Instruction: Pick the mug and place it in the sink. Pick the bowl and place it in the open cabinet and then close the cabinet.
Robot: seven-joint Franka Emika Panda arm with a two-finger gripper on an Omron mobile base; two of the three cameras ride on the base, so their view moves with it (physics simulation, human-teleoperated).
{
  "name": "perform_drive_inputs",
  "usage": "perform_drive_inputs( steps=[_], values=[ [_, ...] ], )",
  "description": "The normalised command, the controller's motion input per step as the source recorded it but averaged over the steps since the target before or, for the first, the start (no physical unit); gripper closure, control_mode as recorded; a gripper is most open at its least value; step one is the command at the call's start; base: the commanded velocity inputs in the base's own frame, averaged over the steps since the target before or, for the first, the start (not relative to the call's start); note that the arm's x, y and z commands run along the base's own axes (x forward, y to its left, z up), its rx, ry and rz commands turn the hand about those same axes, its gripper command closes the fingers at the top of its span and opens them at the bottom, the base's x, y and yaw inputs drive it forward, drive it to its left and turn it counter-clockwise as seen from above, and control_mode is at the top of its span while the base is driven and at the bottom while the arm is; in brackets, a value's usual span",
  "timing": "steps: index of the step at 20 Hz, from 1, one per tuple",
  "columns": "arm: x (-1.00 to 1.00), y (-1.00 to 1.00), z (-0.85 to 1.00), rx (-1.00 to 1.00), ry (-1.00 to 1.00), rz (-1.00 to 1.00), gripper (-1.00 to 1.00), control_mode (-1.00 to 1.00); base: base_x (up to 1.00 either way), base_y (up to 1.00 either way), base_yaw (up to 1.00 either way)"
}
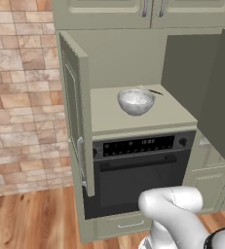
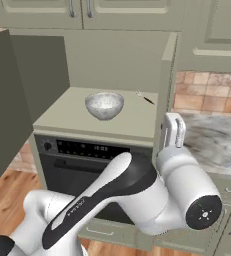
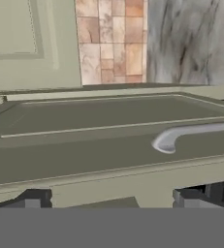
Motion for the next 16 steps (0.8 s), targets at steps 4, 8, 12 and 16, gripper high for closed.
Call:
perform_drive_inputs(
  steps=[4, 8, 12, 16],
  values=[
    [0.43, -0.25, -0.07, -0.02, -0.03, 0.02, -1.00, -1.00, 0.00, 0.00, 0.00],
    [0.11, -0.34, -0.06, 0.00, -0.09, 0.03, -1.00, -1.00, 0.00, 0.00, 0.00],
    [0.10, -0.03, -0.12, -0.03, -0.12, 0.03, -1.00, -1.00, 0.00, 0.00, 0.00],
    [0.12, 0.00, -0.15, -0.05, -0.13, 0.05, -1.00, -1.00, 0.00, 0.00, 0.00]
  ],
)
